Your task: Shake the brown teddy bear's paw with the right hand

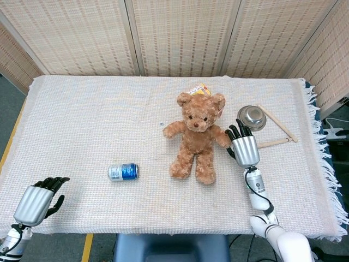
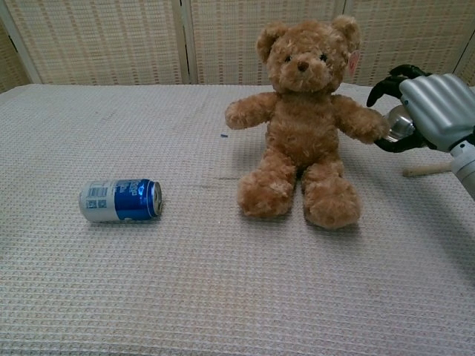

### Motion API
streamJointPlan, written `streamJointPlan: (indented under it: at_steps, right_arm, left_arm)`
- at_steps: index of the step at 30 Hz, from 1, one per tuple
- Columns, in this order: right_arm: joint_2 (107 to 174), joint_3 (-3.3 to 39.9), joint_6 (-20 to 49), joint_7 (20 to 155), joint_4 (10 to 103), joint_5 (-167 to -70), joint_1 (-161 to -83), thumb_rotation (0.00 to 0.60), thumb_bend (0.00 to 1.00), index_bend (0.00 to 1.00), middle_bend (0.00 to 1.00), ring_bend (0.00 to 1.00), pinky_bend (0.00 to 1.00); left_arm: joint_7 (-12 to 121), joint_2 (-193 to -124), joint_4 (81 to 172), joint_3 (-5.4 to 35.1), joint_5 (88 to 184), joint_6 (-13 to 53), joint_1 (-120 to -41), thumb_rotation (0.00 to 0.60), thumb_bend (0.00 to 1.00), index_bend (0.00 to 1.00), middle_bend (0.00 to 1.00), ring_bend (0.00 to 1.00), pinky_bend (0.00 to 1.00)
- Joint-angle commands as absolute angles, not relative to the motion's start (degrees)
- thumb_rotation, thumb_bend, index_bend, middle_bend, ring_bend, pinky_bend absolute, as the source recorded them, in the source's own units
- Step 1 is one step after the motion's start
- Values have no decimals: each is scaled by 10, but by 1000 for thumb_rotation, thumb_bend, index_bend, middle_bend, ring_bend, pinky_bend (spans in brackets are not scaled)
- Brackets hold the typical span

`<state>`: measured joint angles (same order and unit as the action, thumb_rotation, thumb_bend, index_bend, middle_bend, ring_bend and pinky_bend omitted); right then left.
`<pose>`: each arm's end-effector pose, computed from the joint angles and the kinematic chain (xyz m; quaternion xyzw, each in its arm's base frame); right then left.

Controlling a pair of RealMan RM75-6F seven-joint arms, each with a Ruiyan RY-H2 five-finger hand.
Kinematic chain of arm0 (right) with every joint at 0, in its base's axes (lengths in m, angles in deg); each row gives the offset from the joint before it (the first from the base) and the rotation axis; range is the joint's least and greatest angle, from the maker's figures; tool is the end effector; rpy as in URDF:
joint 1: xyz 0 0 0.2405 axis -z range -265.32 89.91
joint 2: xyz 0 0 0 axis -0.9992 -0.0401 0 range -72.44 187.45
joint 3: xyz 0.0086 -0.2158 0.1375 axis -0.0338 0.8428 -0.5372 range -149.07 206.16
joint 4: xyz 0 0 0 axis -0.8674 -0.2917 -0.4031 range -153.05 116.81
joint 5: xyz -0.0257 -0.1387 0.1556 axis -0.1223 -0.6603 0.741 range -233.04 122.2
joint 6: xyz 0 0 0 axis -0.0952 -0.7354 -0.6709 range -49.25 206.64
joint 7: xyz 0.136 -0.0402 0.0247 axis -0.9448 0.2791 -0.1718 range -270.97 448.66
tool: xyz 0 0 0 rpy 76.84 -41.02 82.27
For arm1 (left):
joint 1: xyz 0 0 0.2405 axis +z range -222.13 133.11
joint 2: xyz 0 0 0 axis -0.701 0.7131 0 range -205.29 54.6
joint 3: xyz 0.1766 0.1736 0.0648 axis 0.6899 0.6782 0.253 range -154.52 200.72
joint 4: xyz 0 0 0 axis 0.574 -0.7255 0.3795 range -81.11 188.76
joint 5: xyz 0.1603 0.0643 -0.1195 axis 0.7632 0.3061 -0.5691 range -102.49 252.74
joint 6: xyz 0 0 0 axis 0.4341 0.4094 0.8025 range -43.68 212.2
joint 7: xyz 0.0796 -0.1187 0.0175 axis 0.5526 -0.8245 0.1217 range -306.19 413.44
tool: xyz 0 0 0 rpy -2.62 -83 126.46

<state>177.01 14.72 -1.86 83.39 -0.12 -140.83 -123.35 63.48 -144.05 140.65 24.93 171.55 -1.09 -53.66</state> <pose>-0.2417 -0.3607 -0.0191 0.6236 -0.2074 0.4574 0.5991 -0.2918 0.1842 0.1208 -0.7046 -0.2799 -0.3655 0.5400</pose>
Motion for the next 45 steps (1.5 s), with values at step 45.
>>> streamJointPlan:
  at_steps: [45]
  right_arm:
    - [1796, 155, -12, 811, -69, -1361, -1262, 600, 220, 603, 379, 170, 394]
  left_arm:
    - [635, -1440, 1407, 252, 1722, -10, -537, 600, 436, 265, 335, 347, 573]
